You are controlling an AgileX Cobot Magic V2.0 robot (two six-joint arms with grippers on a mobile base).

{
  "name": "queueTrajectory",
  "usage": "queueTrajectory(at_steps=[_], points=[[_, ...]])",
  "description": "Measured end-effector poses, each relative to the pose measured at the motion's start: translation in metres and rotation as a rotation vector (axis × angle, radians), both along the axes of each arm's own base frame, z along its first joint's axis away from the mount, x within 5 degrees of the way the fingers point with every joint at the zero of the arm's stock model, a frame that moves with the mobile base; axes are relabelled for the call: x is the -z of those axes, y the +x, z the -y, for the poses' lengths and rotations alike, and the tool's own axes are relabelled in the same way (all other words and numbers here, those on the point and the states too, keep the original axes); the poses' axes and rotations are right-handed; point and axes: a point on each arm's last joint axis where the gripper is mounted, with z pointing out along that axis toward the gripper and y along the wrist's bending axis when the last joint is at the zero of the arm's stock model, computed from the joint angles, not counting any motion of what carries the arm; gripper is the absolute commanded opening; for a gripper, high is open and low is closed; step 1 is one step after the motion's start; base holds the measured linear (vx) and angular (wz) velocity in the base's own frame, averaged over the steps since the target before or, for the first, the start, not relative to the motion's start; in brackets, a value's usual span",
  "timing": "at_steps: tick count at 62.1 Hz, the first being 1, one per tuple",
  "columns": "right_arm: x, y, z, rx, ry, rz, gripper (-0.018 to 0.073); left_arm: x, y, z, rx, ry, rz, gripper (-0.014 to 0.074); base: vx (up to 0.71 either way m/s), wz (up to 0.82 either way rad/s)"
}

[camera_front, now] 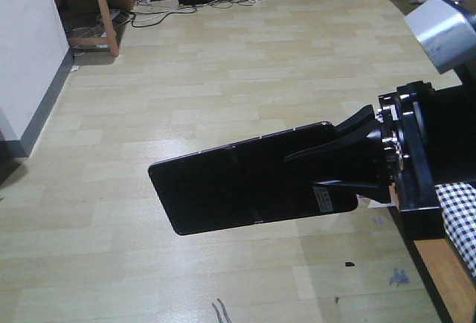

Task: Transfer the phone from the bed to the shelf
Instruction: 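Drive the base away from the bed toward the wooden shelf, holding the phone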

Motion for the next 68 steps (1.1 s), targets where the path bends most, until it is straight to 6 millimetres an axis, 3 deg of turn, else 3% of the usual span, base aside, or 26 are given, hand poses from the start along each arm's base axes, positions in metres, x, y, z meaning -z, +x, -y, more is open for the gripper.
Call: queueTrajectory(at_steps=[68], points=[[-0.0003, -0.0002, 0.0001, 0.001, 0.000, 0.002, -0.0002, 0.0000, 0.0000, 0.0000, 0.000, 0.000, 0.000, 0.0001, 0.22, 0.01]])
